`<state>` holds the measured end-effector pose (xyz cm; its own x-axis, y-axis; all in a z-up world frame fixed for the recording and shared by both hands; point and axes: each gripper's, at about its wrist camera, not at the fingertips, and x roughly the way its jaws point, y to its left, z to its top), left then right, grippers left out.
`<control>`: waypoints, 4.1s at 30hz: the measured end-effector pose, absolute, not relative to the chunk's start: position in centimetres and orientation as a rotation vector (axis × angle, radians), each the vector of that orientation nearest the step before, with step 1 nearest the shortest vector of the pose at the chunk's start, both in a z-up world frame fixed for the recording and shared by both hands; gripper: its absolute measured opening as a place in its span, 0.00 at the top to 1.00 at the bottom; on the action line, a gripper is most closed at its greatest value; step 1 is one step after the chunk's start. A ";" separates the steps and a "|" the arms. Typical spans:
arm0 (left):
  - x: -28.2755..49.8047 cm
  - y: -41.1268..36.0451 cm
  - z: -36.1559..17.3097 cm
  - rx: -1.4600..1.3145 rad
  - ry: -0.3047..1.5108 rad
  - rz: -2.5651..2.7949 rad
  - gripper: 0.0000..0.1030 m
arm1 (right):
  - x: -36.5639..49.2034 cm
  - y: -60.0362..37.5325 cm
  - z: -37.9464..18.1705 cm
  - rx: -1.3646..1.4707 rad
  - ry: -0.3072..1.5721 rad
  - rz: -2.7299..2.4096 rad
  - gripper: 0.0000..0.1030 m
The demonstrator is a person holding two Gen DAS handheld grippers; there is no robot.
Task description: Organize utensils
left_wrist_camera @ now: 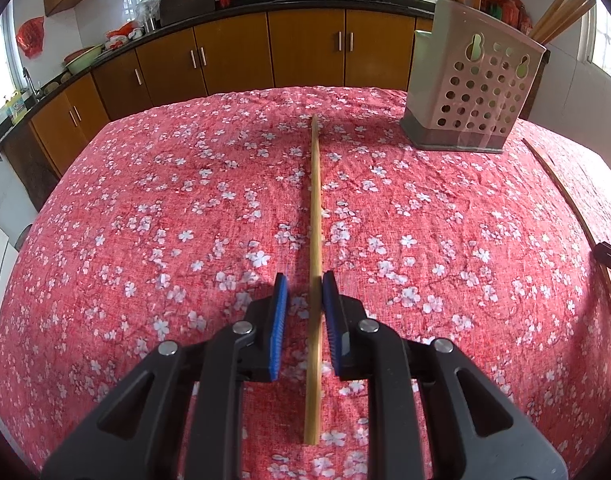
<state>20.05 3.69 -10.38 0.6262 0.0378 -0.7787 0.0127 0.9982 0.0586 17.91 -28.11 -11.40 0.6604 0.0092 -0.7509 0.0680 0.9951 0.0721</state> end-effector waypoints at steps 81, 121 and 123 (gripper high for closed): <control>26.2 -3.0 12.8 -0.169 0.273 -0.213 0.71 | 20.9 -25.6 10.3 0.201 0.169 0.181 0.68; 2.0 1.4 0.5 0.041 0.372 0.027 0.04 | 2.2 -21.5 -1.6 -0.019 0.347 -0.045 0.02; 2.2 1.2 0.5 0.034 0.378 0.020 0.04 | 2.1 -21.6 -1.8 -0.016 0.351 -0.044 0.02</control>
